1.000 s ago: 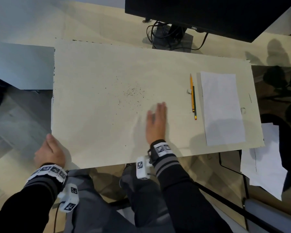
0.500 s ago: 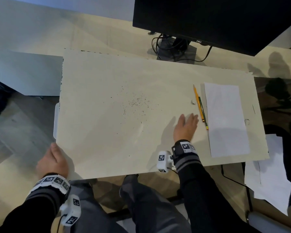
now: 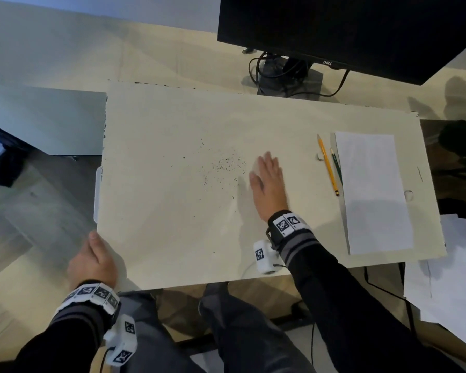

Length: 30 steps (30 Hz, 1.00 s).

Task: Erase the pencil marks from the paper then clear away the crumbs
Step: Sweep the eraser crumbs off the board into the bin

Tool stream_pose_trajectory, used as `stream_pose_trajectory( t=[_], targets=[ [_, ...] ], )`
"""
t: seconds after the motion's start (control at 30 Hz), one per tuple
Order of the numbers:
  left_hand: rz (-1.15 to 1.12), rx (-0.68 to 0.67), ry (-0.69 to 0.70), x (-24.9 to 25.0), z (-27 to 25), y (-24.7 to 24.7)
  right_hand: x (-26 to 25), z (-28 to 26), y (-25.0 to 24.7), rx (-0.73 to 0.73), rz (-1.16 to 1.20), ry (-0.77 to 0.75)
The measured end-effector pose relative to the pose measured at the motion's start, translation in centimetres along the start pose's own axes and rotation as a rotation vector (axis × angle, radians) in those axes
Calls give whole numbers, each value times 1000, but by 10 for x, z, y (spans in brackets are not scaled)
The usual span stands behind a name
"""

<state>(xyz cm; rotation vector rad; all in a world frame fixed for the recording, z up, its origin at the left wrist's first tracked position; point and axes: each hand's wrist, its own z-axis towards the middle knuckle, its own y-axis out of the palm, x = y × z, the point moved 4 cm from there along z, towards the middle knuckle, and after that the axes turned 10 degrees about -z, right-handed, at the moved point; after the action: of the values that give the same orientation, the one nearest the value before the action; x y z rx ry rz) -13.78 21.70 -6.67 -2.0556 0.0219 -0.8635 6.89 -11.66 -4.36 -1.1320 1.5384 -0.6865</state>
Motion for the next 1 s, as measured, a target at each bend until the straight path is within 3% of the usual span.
stream_pose_trajectory(
  t=[0.03,0.07,0.17,0.23,0.3,0.37,0.43,0.5,0.53,0.6,0.67,0.77,0.8,0.9,0.97,1.0],
  targets=[
    [-8,-3,-6,1,0,0,-13,-8,3,-39,20,-121],
    [-15,-5,-13,1,0,0,-17,-11,1,-32,85,-143],
    [3,-23,-39,-4,1,2,9,-6,-6,163,347,315],
    [-7,-14,-44,-5,3,2,-11,-8,6,106,312,414],
    [-9,-31,-46,-4,2,2,-59,-16,35,-14,250,200],
    [-8,-42,-58,-4,2,1,-89,-31,43,-38,371,52],
    [-38,-53,-86,-3,1,-2,-68,-43,29,173,540,231],
    [-102,-82,-128,0,-1,-6,-27,-57,19,376,577,513],
    [-161,-113,-158,2,-2,-8,-14,-63,20,411,558,591],
    [-294,-204,-234,3,-3,-9,-32,-65,34,330,423,540],
    [-376,-299,-340,0,-5,-11,-82,-60,65,196,300,352],
    [-397,-367,-485,-9,-10,-8,-135,-59,80,121,429,152],
    [-382,-384,-517,-12,-11,-8,-131,-59,71,172,527,179],
    [-413,-380,-566,-18,-9,-5,-67,-59,42,435,588,471],
    [-445,-358,-545,-19,-7,-3,-45,-56,39,472,507,598],
    [-445,-349,-525,-20,-7,-2,-55,-51,46,429,462,580]
  ],
)
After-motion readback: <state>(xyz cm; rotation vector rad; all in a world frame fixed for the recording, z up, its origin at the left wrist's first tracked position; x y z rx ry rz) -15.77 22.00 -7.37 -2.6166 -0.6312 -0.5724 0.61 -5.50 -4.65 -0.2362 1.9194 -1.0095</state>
